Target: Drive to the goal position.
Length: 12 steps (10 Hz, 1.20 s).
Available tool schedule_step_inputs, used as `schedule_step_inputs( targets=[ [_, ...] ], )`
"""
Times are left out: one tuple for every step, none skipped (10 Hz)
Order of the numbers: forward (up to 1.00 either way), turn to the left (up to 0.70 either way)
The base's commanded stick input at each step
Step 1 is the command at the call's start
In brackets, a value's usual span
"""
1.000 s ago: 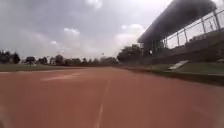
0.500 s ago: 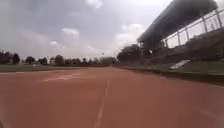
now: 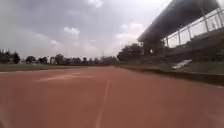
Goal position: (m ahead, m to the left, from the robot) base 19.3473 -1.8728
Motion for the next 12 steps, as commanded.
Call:
schedule_step_inputs(
  targets=[
    [0.45, 0.00],
    [0.45, 0.00],
    [0.45, 0.00],
    [0.45, 0.00],
    [0.45, 0.00],
    [0.45, 0.00],
    [0.45, 0.00],
    [0.45, 0.00],
    [0.45, 0.00],
    [0.45, 0.00],
    [0.45, 0.00],
    [0.45, 0.00]
  ],
)
